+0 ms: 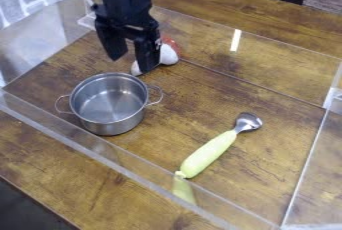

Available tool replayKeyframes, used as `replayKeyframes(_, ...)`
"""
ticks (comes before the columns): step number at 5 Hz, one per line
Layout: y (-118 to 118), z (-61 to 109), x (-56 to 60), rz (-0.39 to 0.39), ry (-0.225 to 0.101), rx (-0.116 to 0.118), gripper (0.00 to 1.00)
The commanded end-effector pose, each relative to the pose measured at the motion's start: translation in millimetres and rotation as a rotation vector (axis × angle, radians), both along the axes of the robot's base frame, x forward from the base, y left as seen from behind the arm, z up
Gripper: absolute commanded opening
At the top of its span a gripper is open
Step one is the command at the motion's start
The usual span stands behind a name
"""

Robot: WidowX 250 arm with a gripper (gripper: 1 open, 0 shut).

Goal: Move the green spoon to the right

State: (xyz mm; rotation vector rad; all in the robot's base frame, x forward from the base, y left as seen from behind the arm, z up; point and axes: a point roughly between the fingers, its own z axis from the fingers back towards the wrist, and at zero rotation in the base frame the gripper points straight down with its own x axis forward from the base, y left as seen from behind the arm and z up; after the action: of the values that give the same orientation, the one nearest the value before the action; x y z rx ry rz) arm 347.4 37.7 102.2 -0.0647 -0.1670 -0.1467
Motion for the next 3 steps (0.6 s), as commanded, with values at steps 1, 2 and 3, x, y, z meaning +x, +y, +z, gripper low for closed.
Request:
replayKeyframes(1,2.1,15.0,2.3,0.022,-0.049,0.013,1.00)
replayKeyframes(2,2.7,12.1,1.7,0.045,-0.043,0.014,1.00)
replayKeyframes(3,3.2,9.2,1.0,0.067,-0.036,0.015,1.00)
